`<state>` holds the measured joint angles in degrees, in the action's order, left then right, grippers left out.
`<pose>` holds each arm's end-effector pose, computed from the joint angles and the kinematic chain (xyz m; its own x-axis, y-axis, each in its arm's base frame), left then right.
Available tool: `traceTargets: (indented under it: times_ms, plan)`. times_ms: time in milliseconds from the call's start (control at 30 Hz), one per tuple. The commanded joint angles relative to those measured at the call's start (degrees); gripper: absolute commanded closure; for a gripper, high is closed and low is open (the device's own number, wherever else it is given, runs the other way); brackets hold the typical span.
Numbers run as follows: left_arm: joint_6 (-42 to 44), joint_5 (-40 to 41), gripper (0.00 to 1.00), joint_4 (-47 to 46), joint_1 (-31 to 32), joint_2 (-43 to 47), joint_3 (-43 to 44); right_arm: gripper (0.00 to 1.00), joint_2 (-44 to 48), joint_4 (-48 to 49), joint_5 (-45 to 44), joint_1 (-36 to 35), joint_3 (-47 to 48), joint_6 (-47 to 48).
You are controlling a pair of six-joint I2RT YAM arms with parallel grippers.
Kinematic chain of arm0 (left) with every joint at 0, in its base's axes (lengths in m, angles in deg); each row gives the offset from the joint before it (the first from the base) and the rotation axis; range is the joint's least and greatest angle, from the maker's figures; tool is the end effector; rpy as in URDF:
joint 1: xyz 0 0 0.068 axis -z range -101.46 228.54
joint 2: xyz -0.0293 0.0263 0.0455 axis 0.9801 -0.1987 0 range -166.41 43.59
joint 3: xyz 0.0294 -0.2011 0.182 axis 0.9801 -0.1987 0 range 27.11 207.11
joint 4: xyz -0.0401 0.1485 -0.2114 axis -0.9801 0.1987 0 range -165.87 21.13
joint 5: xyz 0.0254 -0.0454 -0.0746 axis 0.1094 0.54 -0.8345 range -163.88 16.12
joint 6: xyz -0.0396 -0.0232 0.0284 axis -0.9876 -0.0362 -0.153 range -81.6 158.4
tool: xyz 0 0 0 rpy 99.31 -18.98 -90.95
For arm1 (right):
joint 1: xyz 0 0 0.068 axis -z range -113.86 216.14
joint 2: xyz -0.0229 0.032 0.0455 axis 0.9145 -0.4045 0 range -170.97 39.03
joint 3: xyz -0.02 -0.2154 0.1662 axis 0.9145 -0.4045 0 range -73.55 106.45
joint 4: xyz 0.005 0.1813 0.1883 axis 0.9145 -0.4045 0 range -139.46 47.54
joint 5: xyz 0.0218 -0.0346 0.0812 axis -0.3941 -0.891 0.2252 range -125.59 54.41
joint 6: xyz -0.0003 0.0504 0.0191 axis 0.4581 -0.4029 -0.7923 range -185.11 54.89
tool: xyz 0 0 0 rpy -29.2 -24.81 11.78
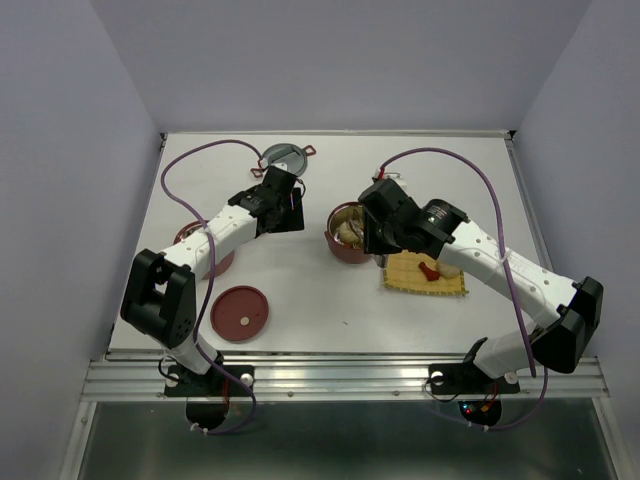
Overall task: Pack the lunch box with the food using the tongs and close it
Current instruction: Place the fake food in the packing box.
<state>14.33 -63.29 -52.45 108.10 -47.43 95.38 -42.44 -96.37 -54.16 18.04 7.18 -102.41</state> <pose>0.3070 -0.1665 0.2594 -0.7255 -0.0494 -0.6864 0.0858 0.9831 -0.1615 0.2015 0.2073 0.3436 -0.7862 -0.0162 -0.6177 -0.1332 0.9806 0.1439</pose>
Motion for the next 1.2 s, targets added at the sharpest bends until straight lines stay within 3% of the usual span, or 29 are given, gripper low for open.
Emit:
traceTargets:
  times_ms: [0, 800, 1167]
  plan:
    - [0.43, 0.84, 0.24, 0.13, 0.23, 2.34, 0.2, 0.61, 0.52, 3.02, -1.03, -0.42, 0.57, -0.06]
    - [0.43, 1.36, 0.24, 0.4, 0.32, 2.87, -0.15, 0.57, 1.31, 2.93, -1.73, -0.42, 0.39, -0.85]
    - [0.52, 1.1, 0.24, 0.05, 0.32, 2.34, 0.11, 0.58, 7.73, -4.26, -12.71, -0.42, 4.26, -5.14]
